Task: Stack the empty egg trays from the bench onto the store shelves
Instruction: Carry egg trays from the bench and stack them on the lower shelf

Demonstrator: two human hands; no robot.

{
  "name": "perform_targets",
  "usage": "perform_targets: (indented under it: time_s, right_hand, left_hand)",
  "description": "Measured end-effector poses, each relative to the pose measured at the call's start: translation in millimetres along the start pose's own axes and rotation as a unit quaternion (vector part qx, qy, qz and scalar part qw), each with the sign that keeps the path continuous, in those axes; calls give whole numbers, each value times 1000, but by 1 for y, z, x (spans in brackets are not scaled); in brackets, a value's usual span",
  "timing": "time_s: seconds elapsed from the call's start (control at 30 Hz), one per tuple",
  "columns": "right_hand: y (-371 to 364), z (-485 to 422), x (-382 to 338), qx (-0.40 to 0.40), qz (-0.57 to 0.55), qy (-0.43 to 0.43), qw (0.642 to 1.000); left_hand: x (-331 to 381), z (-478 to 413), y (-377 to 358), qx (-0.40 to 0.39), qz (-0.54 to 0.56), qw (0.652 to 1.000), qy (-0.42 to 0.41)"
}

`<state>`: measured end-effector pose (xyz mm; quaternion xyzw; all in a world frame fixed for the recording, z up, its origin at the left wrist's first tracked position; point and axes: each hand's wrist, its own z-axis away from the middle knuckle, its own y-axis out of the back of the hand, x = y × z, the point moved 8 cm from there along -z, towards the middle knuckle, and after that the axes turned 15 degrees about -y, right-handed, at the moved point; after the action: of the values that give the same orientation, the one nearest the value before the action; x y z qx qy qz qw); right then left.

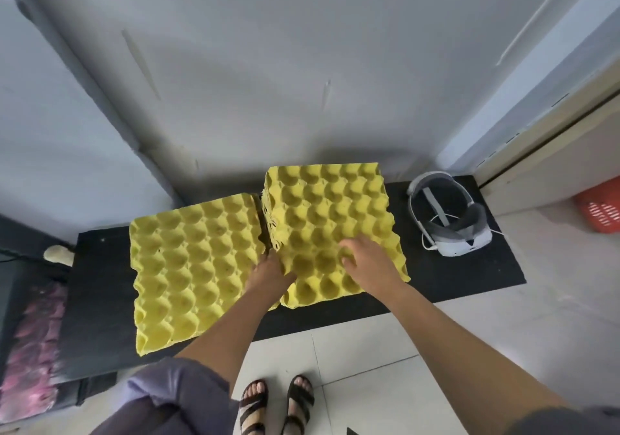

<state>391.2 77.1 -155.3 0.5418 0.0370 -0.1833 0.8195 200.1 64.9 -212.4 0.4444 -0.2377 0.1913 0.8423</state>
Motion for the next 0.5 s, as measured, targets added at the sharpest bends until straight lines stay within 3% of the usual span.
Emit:
perform_targets:
  time_s: [0.17, 0.3, 0.5]
  right_hand:
    - [-21, -19, 40, 11, 27, -86, 996]
    - [-26, -20, 80, 15, -17, -180, 983]
    - [-40, -14, 115, -16, -114, -289, 950]
  left_hand:
    - [-6, -16, -17, 48, 88, 993, 59]
    - [-1, -17, -14, 95, 68, 992, 50]
    - [-1, -19, -7, 89, 134, 983, 84]
